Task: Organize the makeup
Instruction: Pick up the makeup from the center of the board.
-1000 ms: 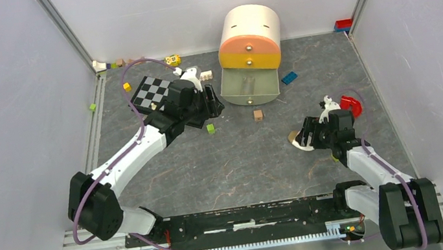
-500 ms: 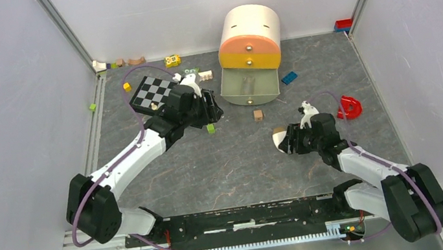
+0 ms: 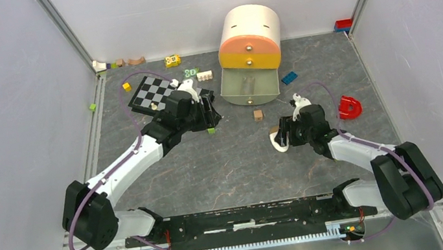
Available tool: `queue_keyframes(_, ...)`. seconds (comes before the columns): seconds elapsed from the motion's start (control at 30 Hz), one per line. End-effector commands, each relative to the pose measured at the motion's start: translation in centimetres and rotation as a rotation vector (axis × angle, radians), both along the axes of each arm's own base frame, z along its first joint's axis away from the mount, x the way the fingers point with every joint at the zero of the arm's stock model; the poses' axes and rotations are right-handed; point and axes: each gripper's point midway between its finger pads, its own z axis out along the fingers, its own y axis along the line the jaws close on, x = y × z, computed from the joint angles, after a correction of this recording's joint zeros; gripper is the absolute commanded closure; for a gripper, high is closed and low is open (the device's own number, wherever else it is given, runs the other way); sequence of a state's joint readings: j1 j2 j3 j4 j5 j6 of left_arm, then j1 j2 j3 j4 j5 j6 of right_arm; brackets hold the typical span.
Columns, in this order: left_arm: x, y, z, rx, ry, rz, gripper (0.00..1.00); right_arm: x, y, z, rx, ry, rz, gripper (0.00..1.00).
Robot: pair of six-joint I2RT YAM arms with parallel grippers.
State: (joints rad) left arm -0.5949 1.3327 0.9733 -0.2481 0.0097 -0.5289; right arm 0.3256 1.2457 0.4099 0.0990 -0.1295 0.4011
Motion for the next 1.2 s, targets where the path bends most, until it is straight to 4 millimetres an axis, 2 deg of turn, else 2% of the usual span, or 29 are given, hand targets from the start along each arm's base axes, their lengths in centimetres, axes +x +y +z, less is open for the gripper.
queue_keyframes(0.0, -0.3, 0.1, 1.7, -0.064, -0.028, 0.017, 0.32, 0.0, -0.4, -0.7, -0.054, 0.031, 0.026, 0.3)
queue_keyframes(0.1, -0.9, -0.1, 1.1, -0.084, 0.002, 0.014, 0.33, -0.6, 1.2, -0.7, -0.005, 0.036, 0.099, 0.35)
queue_keyframes(0.27, -2.2, -0.4, -1.1, -0.103, 0.053, 0.003, 0.34, -1.7, 4.1, -0.4, 0.039, 0.015, 0.185, 0.44)
queue_keyframes(0.4, -3.2, -1.0, -2.6, -0.102, 0.09, -0.017, 0.34, -1.9, 6.8, -0.2, 0.063, 0.002, 0.248, 0.5)
queue_keyframes(0.6, -3.9, -1.1, -3.9, -0.089, 0.113, -0.024, 0.34, -2.1, 10.3, 0.4, 0.114, -0.014, 0.307, 0.68)
queue_keyframes(0.8, -5.0, -1.3, -4.9, -0.109, 0.142, -0.031, 0.34, -2.7, 11.5, 1.3, 0.187, -0.023, 0.302, 0.78)
queue_keyframes(1.17, -6.1, -3.0, -5.5, -0.103, 0.159, -0.058, 0.34, -5.6, 12.9, 1.9, 0.304, -0.001, 0.259, 0.84)
